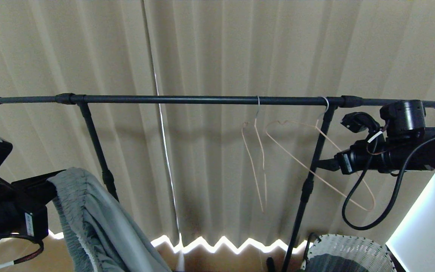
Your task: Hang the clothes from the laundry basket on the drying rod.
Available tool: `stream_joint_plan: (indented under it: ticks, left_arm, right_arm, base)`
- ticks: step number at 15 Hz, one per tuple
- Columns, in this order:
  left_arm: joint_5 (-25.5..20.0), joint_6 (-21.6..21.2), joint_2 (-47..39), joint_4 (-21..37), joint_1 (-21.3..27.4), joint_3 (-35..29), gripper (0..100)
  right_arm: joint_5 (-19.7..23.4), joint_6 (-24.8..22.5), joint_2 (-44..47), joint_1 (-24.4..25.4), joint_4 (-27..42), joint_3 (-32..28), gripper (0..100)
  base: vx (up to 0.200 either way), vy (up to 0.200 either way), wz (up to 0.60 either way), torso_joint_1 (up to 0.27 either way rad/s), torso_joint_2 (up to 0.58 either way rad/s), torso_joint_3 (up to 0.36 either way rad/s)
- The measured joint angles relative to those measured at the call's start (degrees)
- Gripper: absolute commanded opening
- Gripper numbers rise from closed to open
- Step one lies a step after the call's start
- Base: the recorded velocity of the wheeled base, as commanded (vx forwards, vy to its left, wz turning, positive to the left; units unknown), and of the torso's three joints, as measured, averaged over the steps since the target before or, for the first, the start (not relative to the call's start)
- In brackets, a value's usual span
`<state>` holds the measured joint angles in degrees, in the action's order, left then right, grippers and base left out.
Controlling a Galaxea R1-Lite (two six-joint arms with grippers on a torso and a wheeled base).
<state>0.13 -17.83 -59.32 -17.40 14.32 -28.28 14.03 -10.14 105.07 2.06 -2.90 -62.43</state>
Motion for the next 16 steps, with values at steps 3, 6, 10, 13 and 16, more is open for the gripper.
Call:
stream_joint_plan:
  ticks: [3,6,10,13,16]
  left_arm:
    - [0.0,-0.01,0.0,0.02,0.0,0.0,0]
    - [0.02,0.0,0.17,0.02,0.0,0.0,0]
    - [0.02,-0.01,0.41,0.0,0.02,0.06,0]
    - [0.02,0.0,0.45,0.0,0.0,0.06,0]
    - [0.02,-0.01,0.48,0.02,0.0,0.01,0]
  right_arm:
    - [-0.13,-0.01,0.28,-0.05,1.56,-0.11,100]
    - [-0.24,-0.01,0.38,-0.24,1.6,-0.11,100]
    - [-0.24,0.05,0.22,-0.85,1.62,0.0,0]
    - [-0.27,0.05,-0.16,-1.13,1.54,0.33,0]
    - [-0.27,0.05,-0.77,-1.46,1.46,0.63,0]
  base:
    - [0.0,0.0,0.0,0.0,0.0,0.0]
    - [0.0,0.0,0.0,0.0,0.0,0.0]
    - [0.0,0.0,0.0,0.0,0.0,0.0]
    - [0.0,0.0,0.0,0.0,0.0,0.0]
    - [0.0,0.0,0.0,0.0,0.0,0.0]
